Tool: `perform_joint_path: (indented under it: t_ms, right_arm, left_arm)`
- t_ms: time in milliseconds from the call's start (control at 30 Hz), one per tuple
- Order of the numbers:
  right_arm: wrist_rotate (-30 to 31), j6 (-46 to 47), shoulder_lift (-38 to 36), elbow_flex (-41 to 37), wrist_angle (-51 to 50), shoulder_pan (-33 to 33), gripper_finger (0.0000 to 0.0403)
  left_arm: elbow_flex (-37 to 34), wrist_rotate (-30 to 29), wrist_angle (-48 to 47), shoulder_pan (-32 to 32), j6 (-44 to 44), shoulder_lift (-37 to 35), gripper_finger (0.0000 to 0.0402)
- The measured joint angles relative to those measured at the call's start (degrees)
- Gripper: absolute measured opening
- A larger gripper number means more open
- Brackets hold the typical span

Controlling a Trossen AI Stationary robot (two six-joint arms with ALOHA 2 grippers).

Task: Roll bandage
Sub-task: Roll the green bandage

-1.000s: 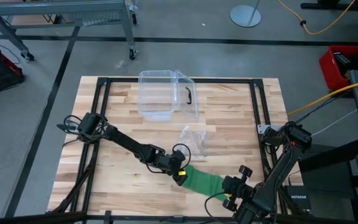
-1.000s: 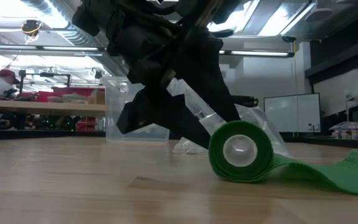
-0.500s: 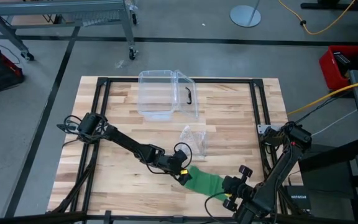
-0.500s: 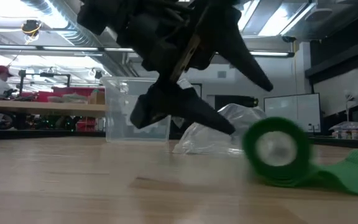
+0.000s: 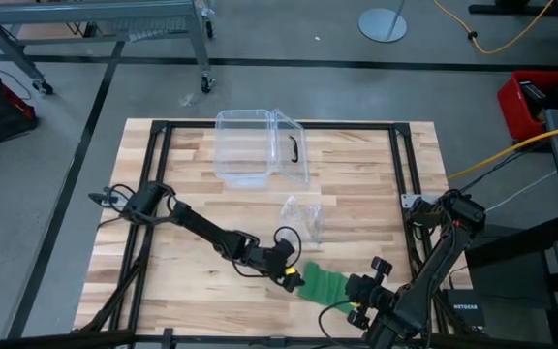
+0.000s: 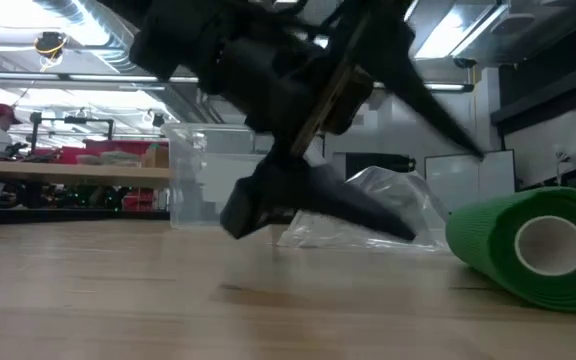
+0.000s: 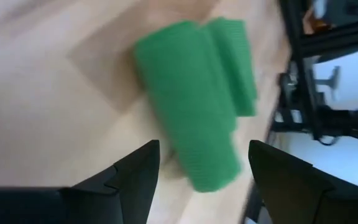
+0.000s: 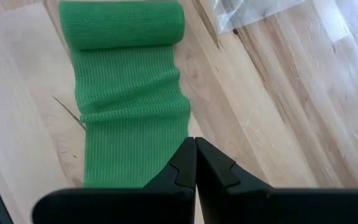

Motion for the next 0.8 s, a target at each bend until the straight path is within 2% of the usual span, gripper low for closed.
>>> perform_joint_path:
  t_ms: [300,533,800]
  right_arm:
    - [1.0,0.0,0.0,0.0,0.2,0.0,0.0005]
    - [1.1,0.0,0.0,0.0,0.2,0.0,0.0005]
    - [1.1,0.0,0.0,0.0,0.2,0.0,0.0005]
  left_arm:
    - [0.6,-1.9,-0.4,-0.2,-0.2,0.1,0.0239]
    - [1.1,-1.9,-0.1,-0.3,-3.9,2.4,0.0239]
    - [7.3,-1.9,0.1,-0.2,-0.9,6.1,0.0239]
